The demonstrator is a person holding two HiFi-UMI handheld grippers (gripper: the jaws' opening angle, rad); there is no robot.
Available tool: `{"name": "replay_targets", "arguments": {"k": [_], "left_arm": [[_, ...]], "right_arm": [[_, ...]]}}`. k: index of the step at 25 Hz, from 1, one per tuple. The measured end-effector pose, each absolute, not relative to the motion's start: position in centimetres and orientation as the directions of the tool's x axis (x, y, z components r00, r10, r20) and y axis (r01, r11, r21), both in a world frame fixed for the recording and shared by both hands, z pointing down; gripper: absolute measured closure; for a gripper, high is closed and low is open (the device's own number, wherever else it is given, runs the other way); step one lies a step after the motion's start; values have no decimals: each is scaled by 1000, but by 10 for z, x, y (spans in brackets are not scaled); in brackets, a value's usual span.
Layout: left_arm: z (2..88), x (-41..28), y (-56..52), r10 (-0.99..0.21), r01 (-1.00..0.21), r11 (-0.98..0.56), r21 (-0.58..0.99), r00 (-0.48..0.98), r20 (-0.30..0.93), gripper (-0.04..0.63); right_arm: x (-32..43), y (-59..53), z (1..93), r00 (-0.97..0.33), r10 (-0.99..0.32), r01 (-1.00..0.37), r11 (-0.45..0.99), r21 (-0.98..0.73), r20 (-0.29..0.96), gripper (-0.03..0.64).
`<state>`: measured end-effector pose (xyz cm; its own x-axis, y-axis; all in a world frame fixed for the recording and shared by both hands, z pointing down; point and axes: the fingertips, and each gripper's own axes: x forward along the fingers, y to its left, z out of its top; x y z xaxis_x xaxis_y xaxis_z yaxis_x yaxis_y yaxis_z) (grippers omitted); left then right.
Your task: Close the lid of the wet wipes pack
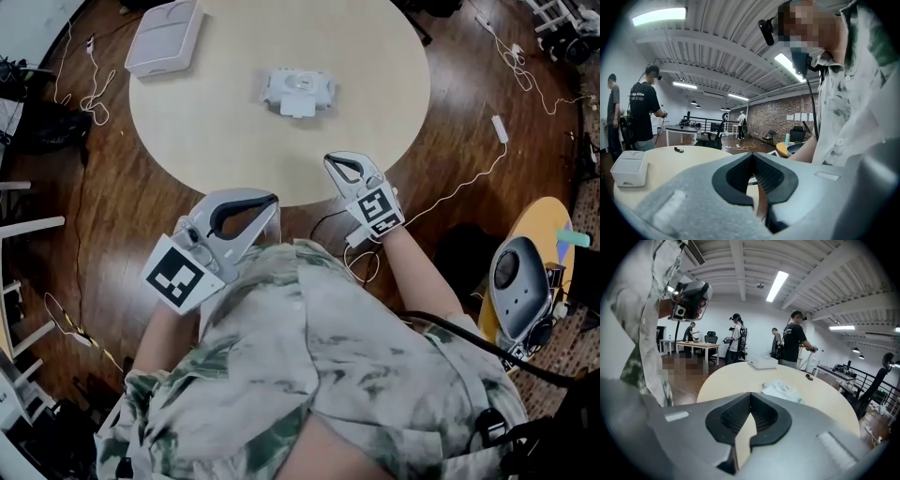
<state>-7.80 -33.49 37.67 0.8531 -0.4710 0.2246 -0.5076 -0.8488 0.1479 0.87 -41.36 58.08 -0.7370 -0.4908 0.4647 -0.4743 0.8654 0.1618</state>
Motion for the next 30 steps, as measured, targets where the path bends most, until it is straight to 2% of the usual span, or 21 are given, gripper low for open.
{"name": "replay_targets", "arguments": {"k": [8,21,30], "left_arm": [[386,-106,-376,-429,-478,-862,169,865,262,595],[392,-113,-411,-380,-435,-882,180,884,272,595],[402,-116,-421,-372,-431,-880,200,887,273,595]], "right_arm": [[3,-472,652,-661,-500,-534,838,117,560,611],[-2,-514,700,-573,-476,-530,836,142,667,611],[-11,-524,696,-599,-475,-542,833,111,644,611]]}}
